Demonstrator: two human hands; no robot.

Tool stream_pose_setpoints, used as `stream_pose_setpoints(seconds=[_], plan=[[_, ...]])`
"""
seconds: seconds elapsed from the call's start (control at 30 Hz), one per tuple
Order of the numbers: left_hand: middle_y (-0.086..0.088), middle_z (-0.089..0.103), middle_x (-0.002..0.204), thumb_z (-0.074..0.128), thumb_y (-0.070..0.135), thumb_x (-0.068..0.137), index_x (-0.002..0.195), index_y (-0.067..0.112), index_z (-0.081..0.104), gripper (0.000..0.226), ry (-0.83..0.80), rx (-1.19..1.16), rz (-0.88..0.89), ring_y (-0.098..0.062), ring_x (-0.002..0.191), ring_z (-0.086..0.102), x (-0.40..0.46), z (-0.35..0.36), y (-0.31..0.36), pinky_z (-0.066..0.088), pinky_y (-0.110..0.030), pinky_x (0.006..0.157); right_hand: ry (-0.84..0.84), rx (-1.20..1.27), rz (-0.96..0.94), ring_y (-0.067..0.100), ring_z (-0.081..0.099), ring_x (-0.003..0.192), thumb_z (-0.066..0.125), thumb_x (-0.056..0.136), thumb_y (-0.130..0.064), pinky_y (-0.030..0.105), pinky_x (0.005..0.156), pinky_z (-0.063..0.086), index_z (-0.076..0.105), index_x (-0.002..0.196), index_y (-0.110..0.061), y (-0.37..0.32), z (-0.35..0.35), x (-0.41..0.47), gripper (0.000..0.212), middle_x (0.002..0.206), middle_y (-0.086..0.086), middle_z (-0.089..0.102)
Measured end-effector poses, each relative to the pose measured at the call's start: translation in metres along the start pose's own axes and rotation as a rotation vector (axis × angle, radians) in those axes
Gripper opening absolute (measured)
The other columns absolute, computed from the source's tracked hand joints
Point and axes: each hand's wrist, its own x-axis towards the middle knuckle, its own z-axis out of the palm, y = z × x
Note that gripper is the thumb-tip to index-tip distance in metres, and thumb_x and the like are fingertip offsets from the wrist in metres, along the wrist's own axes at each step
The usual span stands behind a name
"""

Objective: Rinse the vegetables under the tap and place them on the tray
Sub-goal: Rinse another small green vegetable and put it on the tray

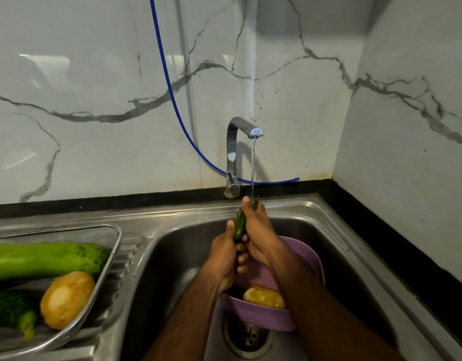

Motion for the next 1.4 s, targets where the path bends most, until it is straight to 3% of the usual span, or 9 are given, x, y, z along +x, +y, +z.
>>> stream_pose_setpoints(seconds=[0.1, 0.27, 0.4, 0.47, 0.67, 0.83, 1.03, 1.2, 1.4], plan=[[0.002, 0.038, 0.056, 0.034, 0.054, 0.103, 0.071, 0.016, 0.054, 0.053, -0.060, 0.043, 0.023, -0.010, 0.046, 0.031, 0.001, 0.002, -0.002, 0.022, -0.022, 0.042, 0.103, 0.046, 0.086, 0.023, 0.071, 0.087, 0.040, 0.102, -0.062, 0.034, 0.068, 0.058, 0.056, 0.123, -0.022, -0.007, -0.002, 0.003, 0.048, 0.105, 0.012, 0.071], [-0.005, 0.056, 0.065, 0.044, 0.039, 0.104, 0.081, 0.010, 0.062, 0.041, -0.068, 0.080, 0.050, -0.013, 0.049, 0.045, 0.011, -0.002, -0.013, 0.032, -0.021, 0.041, 0.041, 0.209, 0.139, 0.020, 0.063, 0.058, 0.042, 0.106, -0.053, 0.035, 0.064, 0.054, 0.063, 0.099, -0.008, -0.015, -0.011, 0.001, 0.050, 0.071, 0.008, 0.066], [-0.009, 0.055, 0.072, 0.043, 0.027, 0.106, 0.098, 0.003, 0.063, 0.032, 0.010, 0.115, 0.052, -0.013, 0.048, 0.045, 0.015, -0.009, -0.021, 0.033, -0.019, 0.039, -0.036, 0.226, 0.090, 0.024, 0.065, 0.081, 0.042, 0.109, -0.032, 0.038, 0.081, 0.052, 0.064, 0.096, -0.010, -0.012, -0.016, -0.001, 0.034, 0.089, 0.009, 0.068], [-0.013, 0.056, 0.081, 0.039, 0.026, 0.107, 0.110, 0.001, 0.061, 0.033, 0.002, 0.135, 0.033, -0.012, 0.049, 0.046, 0.014, -0.011, -0.022, 0.034, -0.018, 0.039, -0.055, 0.190, 0.075, 0.023, 0.063, 0.083, 0.042, 0.109, -0.026, 0.037, 0.084, 0.052, 0.064, 0.096, -0.009, -0.012, -0.016, -0.003, 0.031, 0.086, 0.008, 0.066], [-0.004, 0.068, 0.080, 0.039, 0.031, 0.107, 0.103, 0.014, 0.064, 0.030, 0.033, 0.239, 0.043, -0.009, 0.056, 0.061, 0.014, -0.011, -0.023, 0.044, -0.022, 0.051, -0.012, 0.259, 0.075, 0.020, 0.056, 0.070, 0.050, 0.107, -0.035, 0.035, 0.075, 0.054, 0.061, 0.081, -0.011, -0.017, -0.009, -0.001, 0.037, 0.068, 0.004, 0.056], [0.002, 0.055, 0.053, 0.030, 0.041, 0.108, 0.080, 0.016, 0.059, 0.047, 0.069, 0.171, 0.006, -0.008, 0.040, 0.049, 0.009, -0.012, -0.014, 0.036, -0.015, 0.040, -0.090, 0.276, 0.071, 0.022, 0.063, 0.087, 0.043, 0.109, -0.032, 0.037, 0.093, 0.051, 0.069, 0.105, -0.005, -0.011, -0.016, -0.004, 0.038, 0.089, 0.010, 0.065], [0.007, 0.046, 0.047, 0.029, 0.047, 0.106, 0.075, 0.017, 0.055, 0.050, 0.054, 0.108, -0.047, -0.008, 0.037, 0.040, 0.004, -0.008, -0.011, 0.030, -0.016, 0.040, -0.080, 0.269, 0.066, 0.022, 0.060, 0.074, 0.050, 0.105, -0.043, 0.040, 0.085, 0.052, 0.058, 0.075, -0.013, -0.014, -0.014, -0.001, 0.042, 0.071, 0.007, 0.059], [0.004, 0.030, 0.052, 0.029, 0.057, 0.103, 0.075, 0.015, 0.055, 0.057, 0.042, -0.033, -0.104, -0.011, 0.039, 0.024, 0.007, -0.011, -0.007, 0.019, -0.020, 0.046, -0.210, 0.318, 0.068, 0.022, 0.064, 0.084, 0.043, 0.108, -0.031, 0.038, 0.087, 0.053, 0.066, 0.110, -0.008, -0.016, -0.022, -0.007, 0.033, 0.089, 0.010, 0.065], [0.004, 0.032, 0.052, 0.034, 0.056, 0.102, 0.076, 0.015, 0.057, 0.054, 0.012, -0.032, -0.104, -0.010, 0.042, 0.026, 0.002, -0.008, -0.006, 0.020, -0.022, 0.046, -0.103, 0.286, 0.068, 0.020, 0.059, 0.070, 0.048, 0.105, -0.045, 0.038, 0.077, 0.053, 0.060, 0.076, -0.015, -0.020, -0.012, -0.004, 0.043, 0.070, 0.005, 0.059]])
